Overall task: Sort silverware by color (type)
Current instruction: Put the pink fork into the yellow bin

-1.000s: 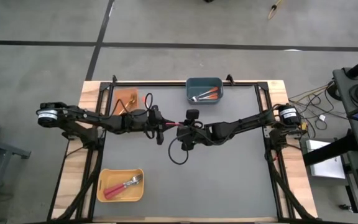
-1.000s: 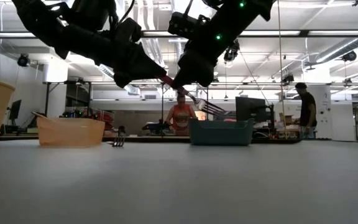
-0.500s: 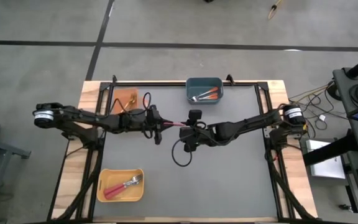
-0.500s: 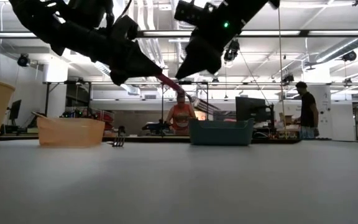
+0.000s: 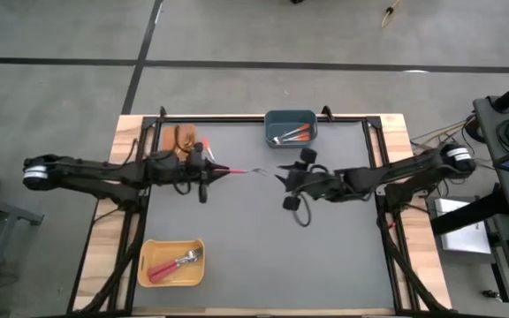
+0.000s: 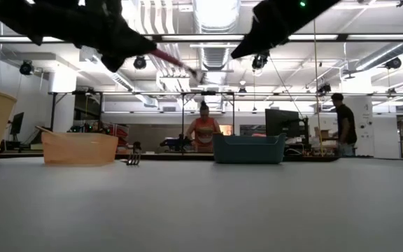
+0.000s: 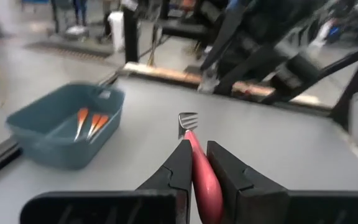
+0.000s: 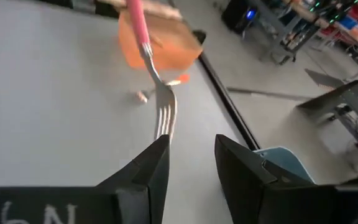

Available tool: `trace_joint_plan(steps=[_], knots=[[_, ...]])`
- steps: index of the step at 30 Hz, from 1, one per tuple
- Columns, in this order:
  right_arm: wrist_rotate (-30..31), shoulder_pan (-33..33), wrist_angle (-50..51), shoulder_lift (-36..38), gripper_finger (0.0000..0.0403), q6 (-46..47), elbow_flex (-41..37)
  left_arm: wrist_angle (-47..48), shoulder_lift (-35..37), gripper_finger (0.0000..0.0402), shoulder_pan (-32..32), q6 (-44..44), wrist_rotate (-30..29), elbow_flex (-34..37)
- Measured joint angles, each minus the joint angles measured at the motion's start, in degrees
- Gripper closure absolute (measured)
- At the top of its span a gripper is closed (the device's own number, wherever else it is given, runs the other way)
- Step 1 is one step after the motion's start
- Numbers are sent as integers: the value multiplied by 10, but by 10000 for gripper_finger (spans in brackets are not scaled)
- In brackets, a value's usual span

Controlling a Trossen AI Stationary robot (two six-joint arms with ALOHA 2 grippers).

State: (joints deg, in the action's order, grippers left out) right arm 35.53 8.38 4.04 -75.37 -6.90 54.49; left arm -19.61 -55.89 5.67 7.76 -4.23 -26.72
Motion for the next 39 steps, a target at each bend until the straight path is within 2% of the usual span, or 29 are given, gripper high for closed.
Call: trace_joint_plan(steps=[3, 9, 12, 15, 22, 31, 35, 39], knots=[[-2, 0, -111, 36, 284, -4, -71, -17, 39, 389, 0, -10, 22, 16], [-69, -10, -332, 66, 268, 14, -186, -84, 82, 389, 0, -13, 52, 40], [-112, -13, -418, 61, 253, 33, -213, -89, 92, 389, 0, -13, 52, 44], [-117, -14, -476, 44, 237, 44, -219, -96, 92, 389, 0, -13, 52, 44], [-116, -19, -532, -15, 213, 36, -189, -136, 65, 389, 0, -17, 53, 43], [-116, -32, -542, -69, 213, 5, -126, -156, 47, 389, 0, -22, 53, 42], [-115, -43, -540, -69, 239, 29, -121, -157, 51, 389, 0, -25, 53, 42], [-115, -48, -538, -69, 295, 33, -121, -157, 51, 389, 0, -27, 53, 42]])
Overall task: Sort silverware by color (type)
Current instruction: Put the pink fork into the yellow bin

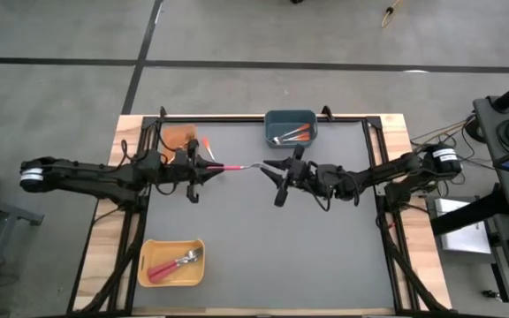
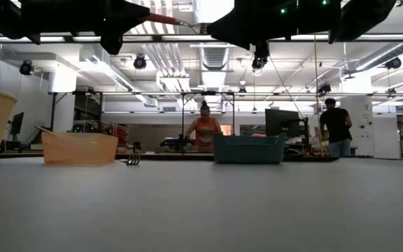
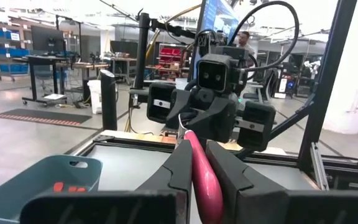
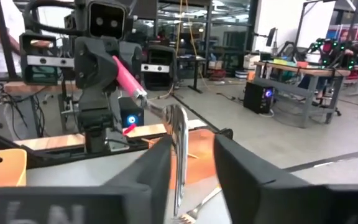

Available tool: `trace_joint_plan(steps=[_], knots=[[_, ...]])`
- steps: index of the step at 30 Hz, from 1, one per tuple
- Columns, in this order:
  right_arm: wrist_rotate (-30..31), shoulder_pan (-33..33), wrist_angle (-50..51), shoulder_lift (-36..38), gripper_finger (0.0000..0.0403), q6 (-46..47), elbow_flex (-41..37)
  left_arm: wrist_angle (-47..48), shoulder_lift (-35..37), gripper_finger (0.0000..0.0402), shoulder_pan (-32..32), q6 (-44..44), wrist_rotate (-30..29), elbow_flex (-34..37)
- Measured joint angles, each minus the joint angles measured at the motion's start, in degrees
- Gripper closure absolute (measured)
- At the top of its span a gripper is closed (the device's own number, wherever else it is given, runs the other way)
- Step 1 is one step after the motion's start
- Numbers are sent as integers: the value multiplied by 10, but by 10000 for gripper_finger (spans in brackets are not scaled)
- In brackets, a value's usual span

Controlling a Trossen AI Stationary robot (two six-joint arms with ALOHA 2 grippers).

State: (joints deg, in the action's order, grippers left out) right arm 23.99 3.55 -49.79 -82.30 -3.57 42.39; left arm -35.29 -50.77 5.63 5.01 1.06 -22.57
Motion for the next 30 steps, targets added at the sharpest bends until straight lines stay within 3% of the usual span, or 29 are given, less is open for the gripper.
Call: trace_joint_plan(steps=[6, 30], knots=[[-6, -1, 0, -3, 386, -12, 0, 2, -3, 389, 0, -2, 0, 0], [-5, -1, 4, -3, 395, -25, 0, 15, -5, 366, 0, -25, -4, 0]])
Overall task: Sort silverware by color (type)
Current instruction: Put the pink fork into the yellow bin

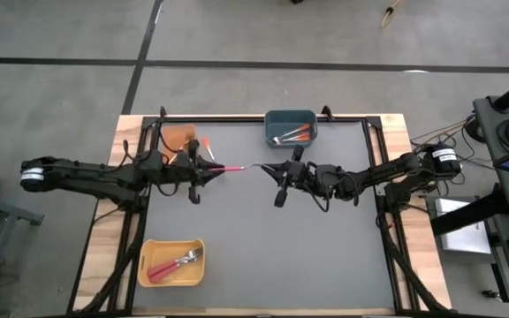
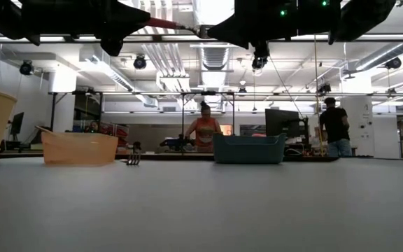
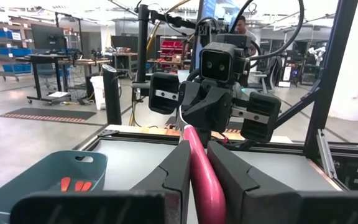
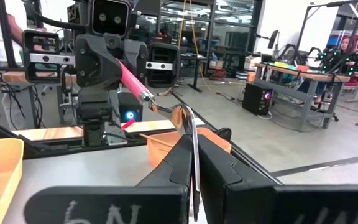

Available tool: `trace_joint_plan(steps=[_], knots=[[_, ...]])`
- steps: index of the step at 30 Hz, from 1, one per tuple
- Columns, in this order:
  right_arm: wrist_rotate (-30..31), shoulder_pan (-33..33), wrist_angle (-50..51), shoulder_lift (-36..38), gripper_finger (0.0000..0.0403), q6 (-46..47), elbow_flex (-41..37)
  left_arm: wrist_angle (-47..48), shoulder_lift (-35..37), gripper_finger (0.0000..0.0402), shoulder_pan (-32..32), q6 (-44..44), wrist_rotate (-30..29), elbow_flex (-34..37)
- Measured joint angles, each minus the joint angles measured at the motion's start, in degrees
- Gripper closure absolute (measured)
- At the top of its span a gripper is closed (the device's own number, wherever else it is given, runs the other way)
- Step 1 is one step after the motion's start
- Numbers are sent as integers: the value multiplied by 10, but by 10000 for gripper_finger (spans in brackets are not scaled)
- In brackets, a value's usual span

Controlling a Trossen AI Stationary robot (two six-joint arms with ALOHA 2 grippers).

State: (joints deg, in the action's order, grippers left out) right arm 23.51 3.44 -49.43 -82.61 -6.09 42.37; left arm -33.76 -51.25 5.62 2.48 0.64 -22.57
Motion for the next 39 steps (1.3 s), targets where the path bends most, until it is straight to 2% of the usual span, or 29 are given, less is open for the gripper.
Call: trace_joint_plan(steps=[12, 17, 28, 36, 39], knots=[[0, 0, 22, 0, 395, 4, 0, -1, -36, 360, 0, 1, 0, 0], [0, 0, 32, 0, 395, 15, 0, -1, -51, 325, 0, -5, 0, 0], [0, 0, 74, 5, 394, 45, 0, 0, -59, 215, 0, -31, -1, 0], [2, 0, 140, 15, 394, 94, 2, 9, -58, 194, 0, -65, -7, 0], [33, -1, 206, 18, 394, 134, 18, 9, -58, 194, 0, -78, -34, 0]])
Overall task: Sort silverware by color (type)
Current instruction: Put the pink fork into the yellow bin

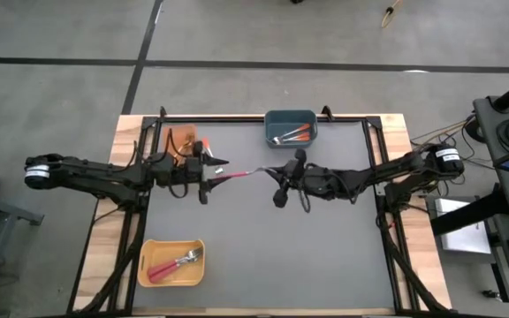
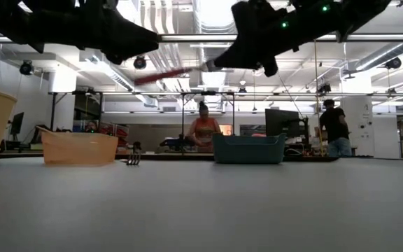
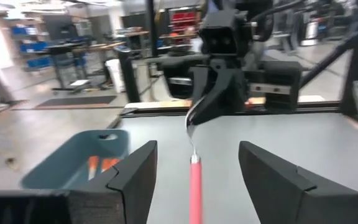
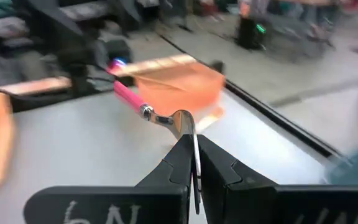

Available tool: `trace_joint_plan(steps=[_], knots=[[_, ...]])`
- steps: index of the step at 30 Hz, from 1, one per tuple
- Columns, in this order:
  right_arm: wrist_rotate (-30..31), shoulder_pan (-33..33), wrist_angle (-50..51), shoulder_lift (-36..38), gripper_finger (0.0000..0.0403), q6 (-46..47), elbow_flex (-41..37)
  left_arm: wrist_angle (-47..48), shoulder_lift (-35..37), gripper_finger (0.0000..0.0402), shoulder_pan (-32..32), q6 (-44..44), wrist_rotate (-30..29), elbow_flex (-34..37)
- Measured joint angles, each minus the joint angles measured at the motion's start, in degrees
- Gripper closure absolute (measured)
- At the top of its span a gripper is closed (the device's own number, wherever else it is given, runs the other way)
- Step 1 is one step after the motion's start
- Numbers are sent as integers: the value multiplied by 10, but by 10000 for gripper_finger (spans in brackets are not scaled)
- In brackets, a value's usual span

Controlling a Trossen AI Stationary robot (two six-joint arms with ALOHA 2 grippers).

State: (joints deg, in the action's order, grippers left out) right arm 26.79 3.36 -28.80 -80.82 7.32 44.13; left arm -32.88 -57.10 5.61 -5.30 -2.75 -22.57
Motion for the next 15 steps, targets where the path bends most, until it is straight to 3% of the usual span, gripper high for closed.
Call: trace_joint_plan(steps=[6, 15], knots=[[94, 0, 128, -2, 394, 93, 52, -16, -18, 194, 0, -3, -28, 0], [92, 1, 166, -2, 394, 156, 97, -93, -107, 194, 0, -29, -68, -5]])
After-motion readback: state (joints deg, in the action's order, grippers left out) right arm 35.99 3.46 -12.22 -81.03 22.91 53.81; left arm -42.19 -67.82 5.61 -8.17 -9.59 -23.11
